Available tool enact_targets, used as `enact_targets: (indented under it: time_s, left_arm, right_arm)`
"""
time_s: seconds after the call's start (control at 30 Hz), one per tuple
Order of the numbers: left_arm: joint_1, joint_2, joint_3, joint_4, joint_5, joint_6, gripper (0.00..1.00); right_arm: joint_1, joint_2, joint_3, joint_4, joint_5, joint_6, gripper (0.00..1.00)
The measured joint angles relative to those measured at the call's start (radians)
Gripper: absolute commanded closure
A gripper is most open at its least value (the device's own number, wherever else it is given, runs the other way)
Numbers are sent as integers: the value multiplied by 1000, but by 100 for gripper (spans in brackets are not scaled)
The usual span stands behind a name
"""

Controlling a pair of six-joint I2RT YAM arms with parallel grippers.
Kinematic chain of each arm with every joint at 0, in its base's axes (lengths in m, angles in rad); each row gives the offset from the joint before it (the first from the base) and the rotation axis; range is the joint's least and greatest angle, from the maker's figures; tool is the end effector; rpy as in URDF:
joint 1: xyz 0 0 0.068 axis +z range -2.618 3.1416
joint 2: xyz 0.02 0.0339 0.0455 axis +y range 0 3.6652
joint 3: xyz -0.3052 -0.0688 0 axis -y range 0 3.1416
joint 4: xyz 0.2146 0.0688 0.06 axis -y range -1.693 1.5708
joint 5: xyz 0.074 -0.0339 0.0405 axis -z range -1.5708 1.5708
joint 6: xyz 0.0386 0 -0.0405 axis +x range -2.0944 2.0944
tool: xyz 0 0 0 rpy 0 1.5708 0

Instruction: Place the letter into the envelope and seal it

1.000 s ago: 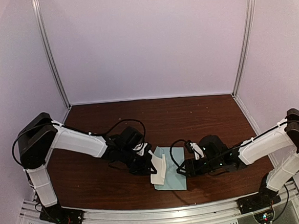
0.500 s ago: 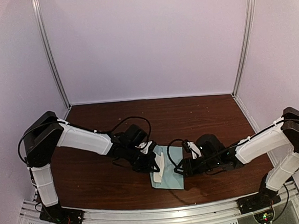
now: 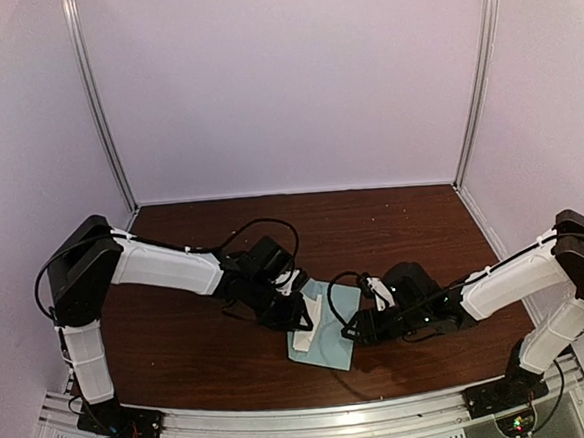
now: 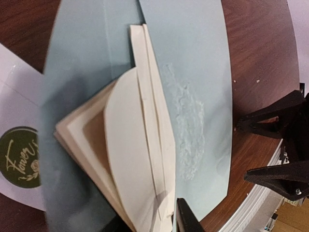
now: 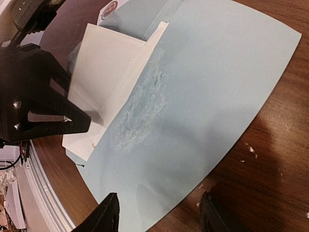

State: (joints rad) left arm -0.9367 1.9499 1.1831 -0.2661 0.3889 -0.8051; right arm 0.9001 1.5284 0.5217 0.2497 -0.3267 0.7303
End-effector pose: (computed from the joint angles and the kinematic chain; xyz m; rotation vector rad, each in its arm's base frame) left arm 0.2165 -0.3191 0.1971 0.3507 2.9076 -0.9875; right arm 0.1475 0.2058 0.1932 -0.4030 2.5652 1.1052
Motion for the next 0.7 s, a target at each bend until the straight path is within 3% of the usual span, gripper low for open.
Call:
enact_targets:
  time_s: [0.47, 0.7]
  left_arm:
    - [-1, -73, 0, -85, -71, 35, 41]
    - [-1, -79, 0, -110, -102, 48, 41]
  right_arm:
    - [2, -54, 5, -72, 57, -13, 41]
    - [2, -54, 11, -76, 58, -12, 42]
